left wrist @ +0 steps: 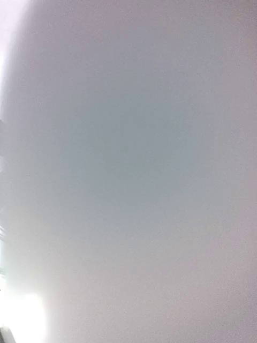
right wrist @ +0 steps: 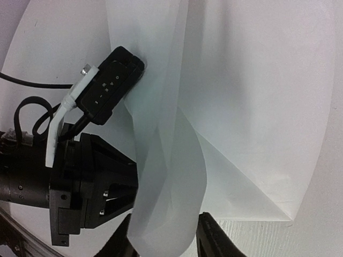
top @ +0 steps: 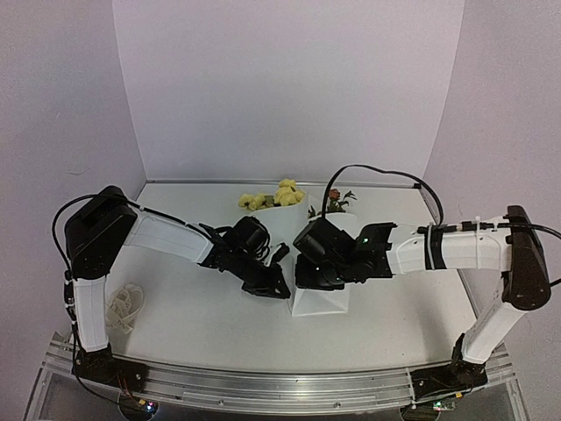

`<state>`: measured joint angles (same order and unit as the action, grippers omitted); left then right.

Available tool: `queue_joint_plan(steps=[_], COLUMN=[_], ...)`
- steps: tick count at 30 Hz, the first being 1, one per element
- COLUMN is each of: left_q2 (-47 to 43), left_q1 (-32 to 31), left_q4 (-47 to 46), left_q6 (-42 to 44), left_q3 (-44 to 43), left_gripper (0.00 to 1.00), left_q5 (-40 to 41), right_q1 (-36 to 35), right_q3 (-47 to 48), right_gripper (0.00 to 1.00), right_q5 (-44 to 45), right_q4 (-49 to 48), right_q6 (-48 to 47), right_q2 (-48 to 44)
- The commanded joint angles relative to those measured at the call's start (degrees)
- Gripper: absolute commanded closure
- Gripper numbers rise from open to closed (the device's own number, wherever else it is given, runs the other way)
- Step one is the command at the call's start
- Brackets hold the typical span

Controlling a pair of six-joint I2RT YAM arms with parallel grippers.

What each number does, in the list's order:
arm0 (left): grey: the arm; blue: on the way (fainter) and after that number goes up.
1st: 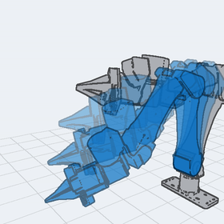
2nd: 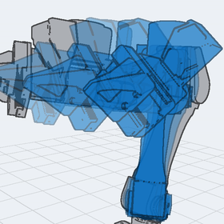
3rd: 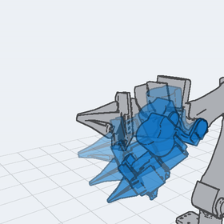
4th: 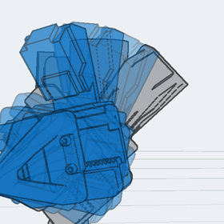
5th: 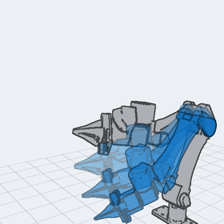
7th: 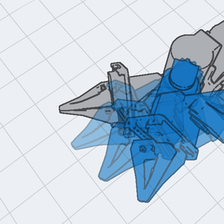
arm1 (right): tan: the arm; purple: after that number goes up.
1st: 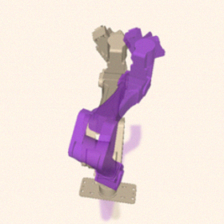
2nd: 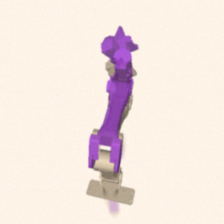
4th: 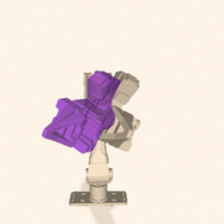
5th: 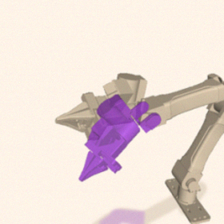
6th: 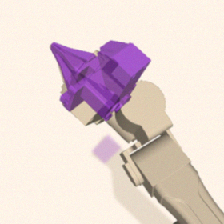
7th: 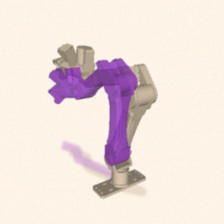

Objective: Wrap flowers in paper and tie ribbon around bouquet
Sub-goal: Fold the wrapping paper along the fold line into a two-thirds folded shape.

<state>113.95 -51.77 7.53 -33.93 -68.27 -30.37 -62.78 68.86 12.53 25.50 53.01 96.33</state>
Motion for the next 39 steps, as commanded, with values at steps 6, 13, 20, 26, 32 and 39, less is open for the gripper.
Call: queue_joint_plan(steps=[6, 13, 20, 26, 32, 39], left_q2=[-4.9, -7.4, -1.5, 2.9, 4.7, 7.0], left_q1=[-0.2, 1.9, 2.6, 2.1, 1.4, 0.1], left_q4=[-0.5, -7.6, -10.6, -11.4, -11.1, -7.9], left_q6=[0.9, -4.5, -6.6, -7.9, -8.8, -8.4], left_q3=[-0.8, 2.2, -1.1, -2.8, -3.2, -5.6], left_gripper=[0.85, 0.82, 0.82, 0.82, 0.83, 0.83], left_q5=[-2.7, -8.5, -11.7, -15.3, -14.5, -11.3], right_q1=[-0.1, -0.1, 0.3, 2.3, 2.9, 4.0], right_q3=[-1.5, -13.8, -19.8, -21.3, -22.5, -25.0], right_gripper=[0.98, 1.00, 1.00, 0.93, 0.77, 0.44], right_q5=[3.3, 4.2, 4.4, 3.1, 1.8, -0.8], right_q4=[-0.3, -13.7, -23.0, -25.0, -25.1, -23.8], right_q6=[-3.6, -6.7, -6.4, -5.2, -3.7, 0.3], right_q2=[-2.3, -6.8, -6.9, -6.6, -7.6, -12.2])
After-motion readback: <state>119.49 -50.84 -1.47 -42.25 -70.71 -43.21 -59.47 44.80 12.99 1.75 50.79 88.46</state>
